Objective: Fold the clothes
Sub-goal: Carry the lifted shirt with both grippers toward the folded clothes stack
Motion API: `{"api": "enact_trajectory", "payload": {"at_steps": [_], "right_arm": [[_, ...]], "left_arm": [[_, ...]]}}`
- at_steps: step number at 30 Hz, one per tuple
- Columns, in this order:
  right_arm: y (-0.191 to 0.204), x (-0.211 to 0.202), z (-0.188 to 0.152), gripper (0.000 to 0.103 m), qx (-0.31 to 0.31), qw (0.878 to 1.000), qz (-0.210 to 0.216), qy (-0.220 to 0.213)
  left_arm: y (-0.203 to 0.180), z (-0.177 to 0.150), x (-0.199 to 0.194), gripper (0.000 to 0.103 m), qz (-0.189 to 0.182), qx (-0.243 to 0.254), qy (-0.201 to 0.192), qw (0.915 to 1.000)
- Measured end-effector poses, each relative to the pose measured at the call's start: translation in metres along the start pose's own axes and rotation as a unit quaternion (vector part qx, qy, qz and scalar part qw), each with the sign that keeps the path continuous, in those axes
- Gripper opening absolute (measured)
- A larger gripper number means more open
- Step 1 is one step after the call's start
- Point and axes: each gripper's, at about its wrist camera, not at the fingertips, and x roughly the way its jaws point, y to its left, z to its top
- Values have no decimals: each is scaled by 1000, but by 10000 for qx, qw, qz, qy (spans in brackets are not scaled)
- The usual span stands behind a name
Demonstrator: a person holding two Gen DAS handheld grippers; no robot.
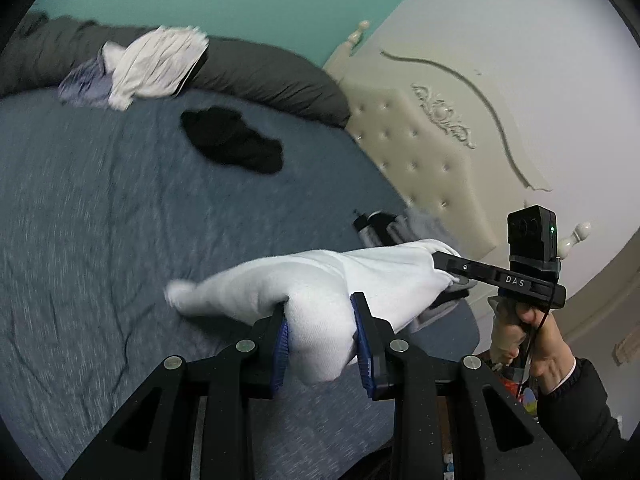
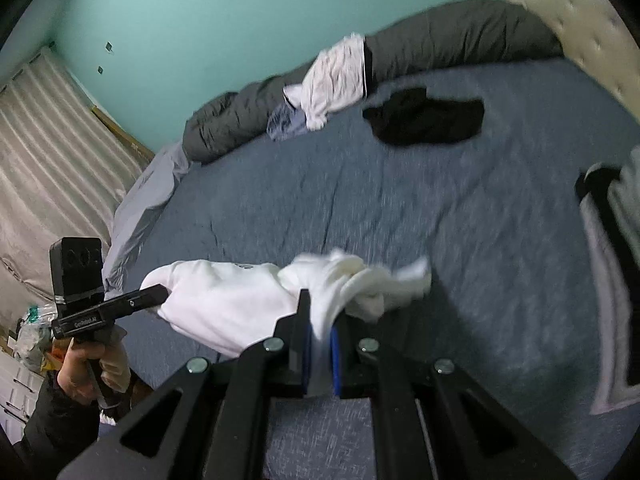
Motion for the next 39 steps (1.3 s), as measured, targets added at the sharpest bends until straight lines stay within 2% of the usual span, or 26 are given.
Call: {"api": "enact_trajectory", "payload": {"at_steps": [10, 22, 28, 39], "right_arm": [[-5, -91, 32, 7, -111, 9986, -252, -458], [-50, -183, 64, 7, -107, 9926, -791, -916], [-86, -208, 91, 7, -7, 9892, -1002, -1065], [-153, -226, 148, 7, 78, 9827, -1311, -1307]], "left_arm": [[-78, 51, -1, 31, -267, 424, -106, 9987], [-180, 113, 47, 31, -614, 894, -82, 9941], [-209, 141, 85, 31, -737, 955, -12, 9927], [-239, 208, 164, 31, -815, 976, 10, 9919]]}}
